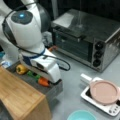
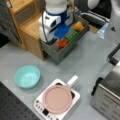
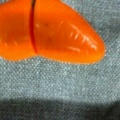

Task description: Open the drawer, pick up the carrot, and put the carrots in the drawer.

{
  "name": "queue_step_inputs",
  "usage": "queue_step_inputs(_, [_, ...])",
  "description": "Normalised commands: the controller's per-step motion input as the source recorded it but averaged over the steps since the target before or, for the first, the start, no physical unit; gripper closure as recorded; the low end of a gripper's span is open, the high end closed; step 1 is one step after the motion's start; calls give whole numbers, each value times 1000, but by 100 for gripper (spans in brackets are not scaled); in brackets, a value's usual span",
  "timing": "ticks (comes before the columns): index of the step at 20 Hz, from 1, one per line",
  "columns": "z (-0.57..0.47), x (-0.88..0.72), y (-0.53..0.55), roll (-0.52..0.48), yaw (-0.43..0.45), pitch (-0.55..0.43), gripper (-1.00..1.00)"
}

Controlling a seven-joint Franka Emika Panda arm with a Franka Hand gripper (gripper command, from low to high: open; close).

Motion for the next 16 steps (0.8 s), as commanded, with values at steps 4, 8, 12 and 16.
queue_step_inputs(4, [-24, -52, 129, 115, -336, -83, -100])
queue_step_inputs(8, [-16, -39, 186, 104, -343, -105, -100])
queue_step_inputs(12, [35, -42, 269, 80, -382, -172, -100])
queue_step_inputs(16, [75, -105, 374, 34, -462, -237, -100])
